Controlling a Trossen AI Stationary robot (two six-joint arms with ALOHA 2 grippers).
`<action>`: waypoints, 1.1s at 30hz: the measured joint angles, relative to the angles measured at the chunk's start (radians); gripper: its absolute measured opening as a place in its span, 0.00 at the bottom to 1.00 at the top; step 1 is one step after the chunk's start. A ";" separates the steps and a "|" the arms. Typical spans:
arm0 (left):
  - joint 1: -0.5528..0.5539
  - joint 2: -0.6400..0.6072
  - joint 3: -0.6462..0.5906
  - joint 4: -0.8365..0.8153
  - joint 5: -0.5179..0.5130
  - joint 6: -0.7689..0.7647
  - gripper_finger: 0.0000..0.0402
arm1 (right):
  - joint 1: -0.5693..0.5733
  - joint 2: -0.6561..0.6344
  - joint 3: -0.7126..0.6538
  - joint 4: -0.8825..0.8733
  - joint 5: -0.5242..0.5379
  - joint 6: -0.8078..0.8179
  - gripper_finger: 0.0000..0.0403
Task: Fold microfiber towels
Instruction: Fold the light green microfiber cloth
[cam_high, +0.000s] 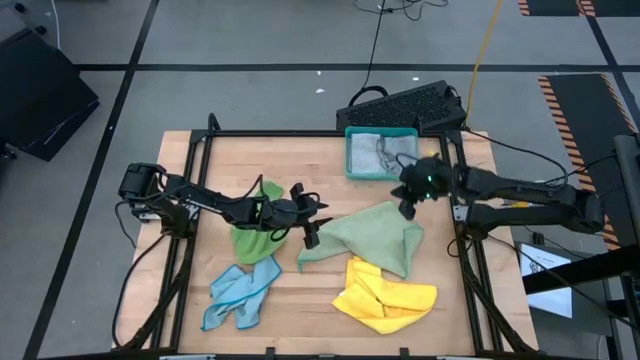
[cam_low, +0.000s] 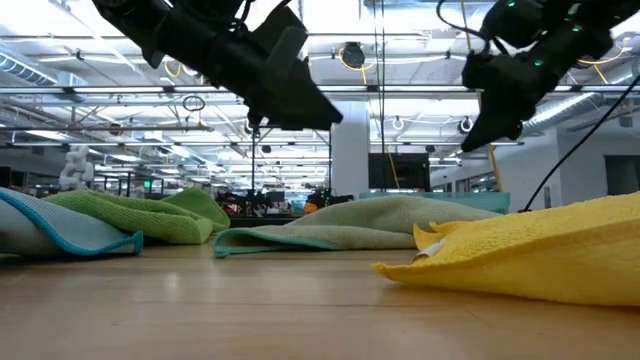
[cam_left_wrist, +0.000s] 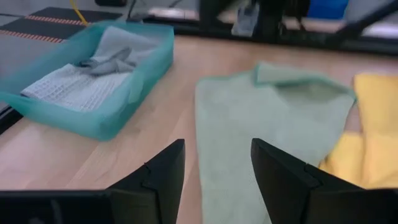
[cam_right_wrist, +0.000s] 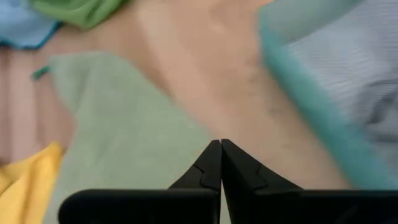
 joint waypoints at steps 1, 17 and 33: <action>0.000 0.000 0.002 0.007 -0.001 -0.011 0.46 | 0.028 -0.010 -0.021 0.018 0.001 0.009 0.00; -0.259 0.000 0.115 -0.301 -0.223 -0.291 0.46 | 0.360 -0.020 -0.287 0.465 0.074 -0.030 0.00; -0.418 0.218 0.264 -0.318 -0.396 -0.517 0.46 | 0.552 -0.020 -0.410 0.698 0.224 -0.028 0.00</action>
